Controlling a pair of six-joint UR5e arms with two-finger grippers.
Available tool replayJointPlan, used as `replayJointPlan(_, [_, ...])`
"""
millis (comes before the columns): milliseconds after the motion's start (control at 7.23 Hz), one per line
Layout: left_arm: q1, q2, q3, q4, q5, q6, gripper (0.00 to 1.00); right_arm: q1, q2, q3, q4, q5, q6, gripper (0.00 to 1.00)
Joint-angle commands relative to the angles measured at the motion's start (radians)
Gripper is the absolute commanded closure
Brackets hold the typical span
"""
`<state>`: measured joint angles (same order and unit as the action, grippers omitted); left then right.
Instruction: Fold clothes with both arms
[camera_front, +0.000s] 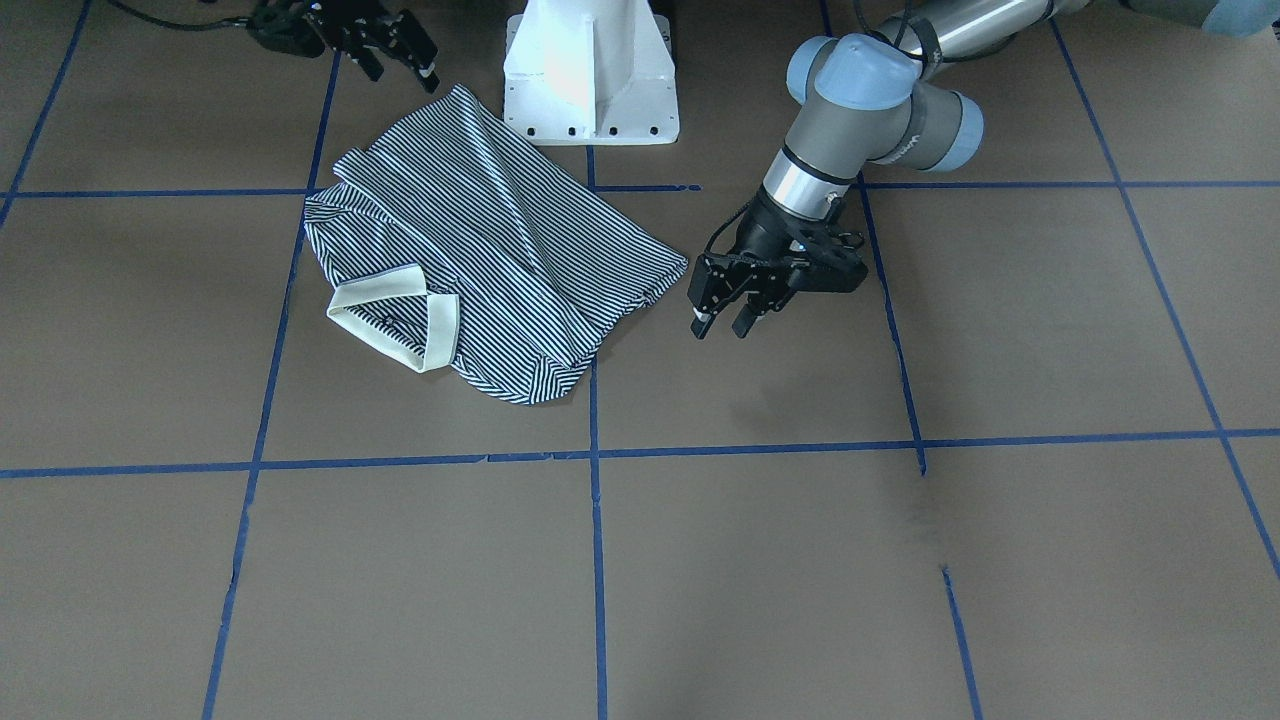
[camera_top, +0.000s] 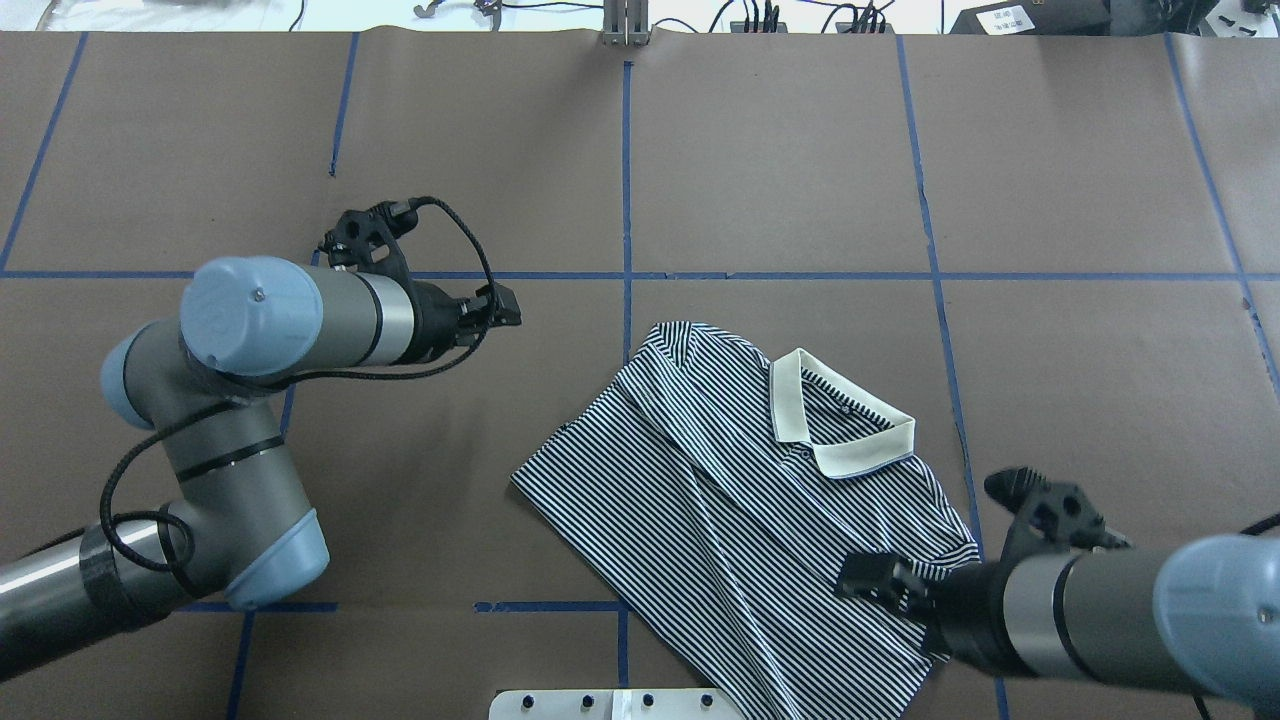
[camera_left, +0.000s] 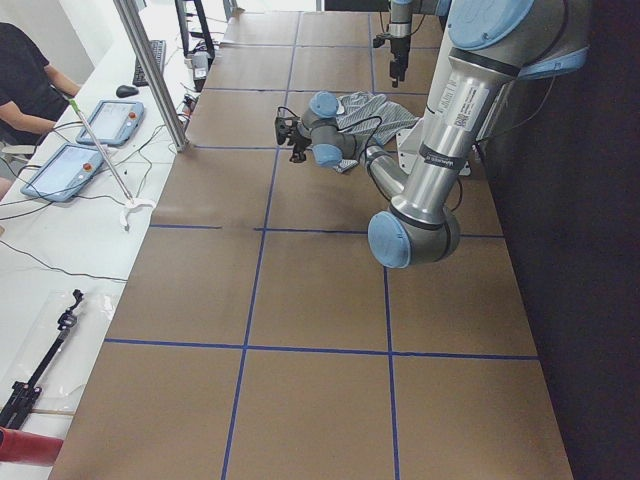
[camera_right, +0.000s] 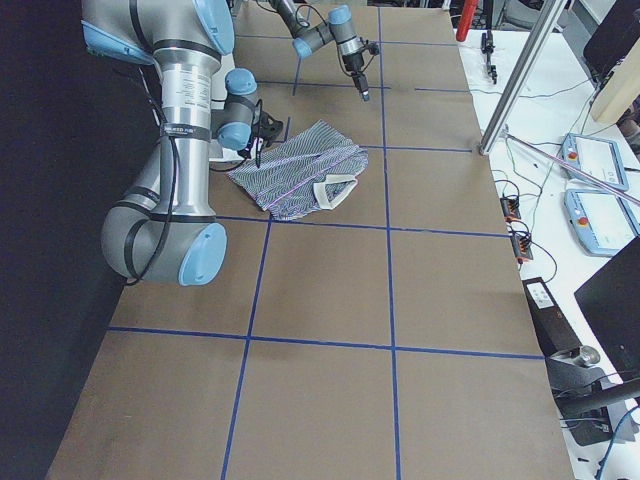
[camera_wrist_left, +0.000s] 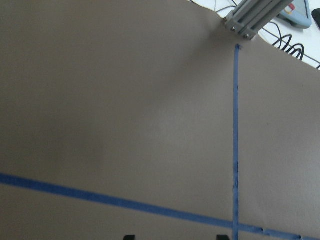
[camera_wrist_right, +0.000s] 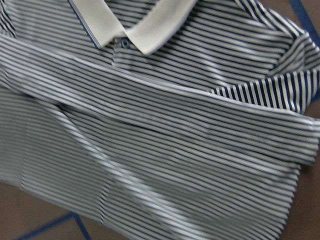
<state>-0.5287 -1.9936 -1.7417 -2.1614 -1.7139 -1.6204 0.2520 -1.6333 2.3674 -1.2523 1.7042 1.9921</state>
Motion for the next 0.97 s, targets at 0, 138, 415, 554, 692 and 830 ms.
replayJointPlan(0, [0.129,0.01,-0.062,0.133,0.002,-0.107,0.4,0.237,0.092,-0.117,0.002,0.002,-0.048,0.0])
replayJointPlan(138, [0.14,0.009,-0.1,0.22,0.016,-0.107,0.41,0.284,0.133,-0.16,0.004,0.0,-0.146,0.0])
replayJointPlan(415, [0.195,0.004,-0.102,0.273,0.033,-0.107,0.42,0.311,0.168,-0.226,0.008,-0.002,-0.182,0.0])
replayJointPlan(554, [0.206,0.001,-0.092,0.275,0.037,-0.107,0.43,0.312,0.168,-0.228,0.007,0.002,-0.182,0.0])
replayJointPlan(692, [0.207,0.001,-0.085,0.275,0.04,-0.101,0.43,0.312,0.168,-0.229,0.005,0.002,-0.182,0.0])
replayJointPlan(830, [0.207,-0.007,-0.072,0.275,0.042,-0.099,0.44,0.311,0.168,-0.235,0.005,0.002,-0.182,0.0])
